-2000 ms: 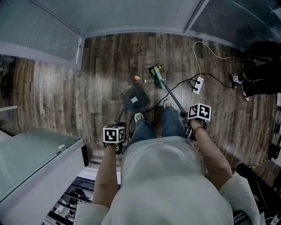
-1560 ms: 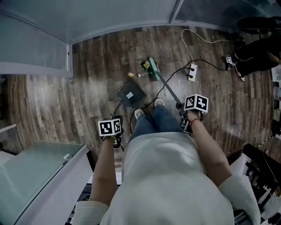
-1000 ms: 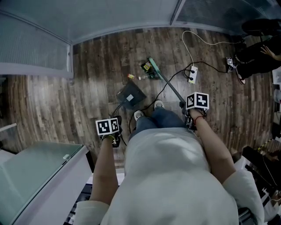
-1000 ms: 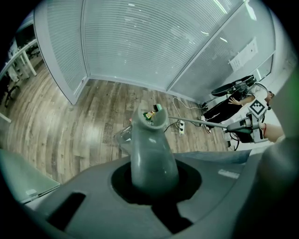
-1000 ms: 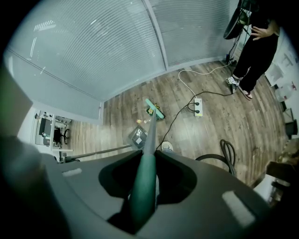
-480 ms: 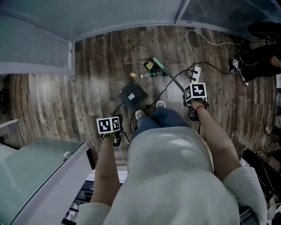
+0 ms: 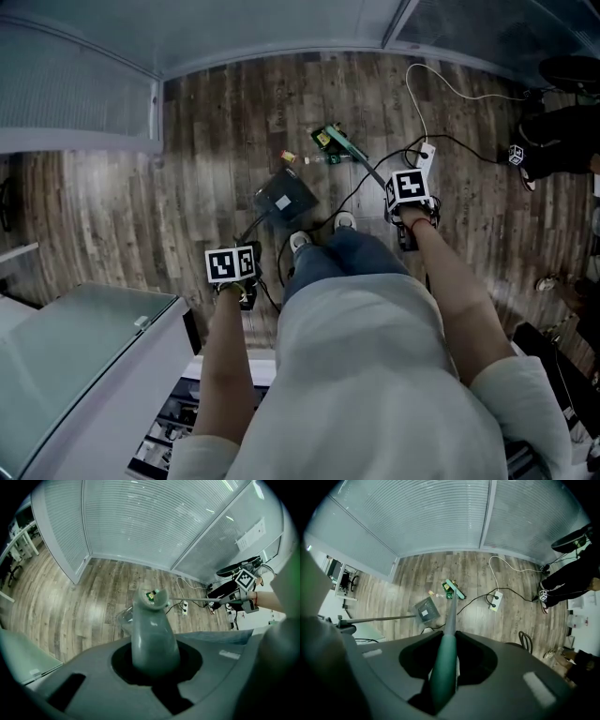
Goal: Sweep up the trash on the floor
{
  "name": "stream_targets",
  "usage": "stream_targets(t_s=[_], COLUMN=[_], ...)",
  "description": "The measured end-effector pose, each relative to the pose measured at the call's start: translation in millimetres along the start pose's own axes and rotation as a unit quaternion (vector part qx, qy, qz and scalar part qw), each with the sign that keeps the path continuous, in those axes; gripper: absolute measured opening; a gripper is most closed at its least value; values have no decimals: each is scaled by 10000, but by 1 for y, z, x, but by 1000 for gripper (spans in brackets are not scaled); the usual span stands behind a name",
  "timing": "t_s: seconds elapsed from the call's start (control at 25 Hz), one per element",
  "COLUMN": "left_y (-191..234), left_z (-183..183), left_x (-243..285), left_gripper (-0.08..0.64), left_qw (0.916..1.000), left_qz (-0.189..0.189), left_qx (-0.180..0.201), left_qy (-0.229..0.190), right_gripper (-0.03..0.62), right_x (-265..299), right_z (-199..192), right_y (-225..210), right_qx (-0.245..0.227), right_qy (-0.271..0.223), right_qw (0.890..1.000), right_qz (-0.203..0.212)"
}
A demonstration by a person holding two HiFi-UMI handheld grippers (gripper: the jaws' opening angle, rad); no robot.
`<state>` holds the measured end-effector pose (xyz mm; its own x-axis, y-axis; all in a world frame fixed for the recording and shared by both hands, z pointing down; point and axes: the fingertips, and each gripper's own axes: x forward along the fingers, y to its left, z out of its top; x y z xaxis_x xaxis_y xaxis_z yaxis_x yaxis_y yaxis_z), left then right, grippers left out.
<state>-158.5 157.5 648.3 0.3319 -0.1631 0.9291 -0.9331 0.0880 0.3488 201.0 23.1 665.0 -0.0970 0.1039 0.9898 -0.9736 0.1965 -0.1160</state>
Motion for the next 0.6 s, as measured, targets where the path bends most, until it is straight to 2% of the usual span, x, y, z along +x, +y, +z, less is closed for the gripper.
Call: stream_targets(t_s=[0.28,0.6], left_y=[5,6], left_z=[-1,-2], left_x=[-1,1], left_gripper=[44,44], left_qw=[10000,10000], left_qz=[8,-2], left_qx=[-8,-5], left_qy=[-1,-7], right_gripper=[95,95], right_x=[8,15], right_z=[-14,-28], right_y=[19,40], right_qx=[64,-484], right_qy=[96,252], right_qw=[9997,9984], right_qz=[198,152])
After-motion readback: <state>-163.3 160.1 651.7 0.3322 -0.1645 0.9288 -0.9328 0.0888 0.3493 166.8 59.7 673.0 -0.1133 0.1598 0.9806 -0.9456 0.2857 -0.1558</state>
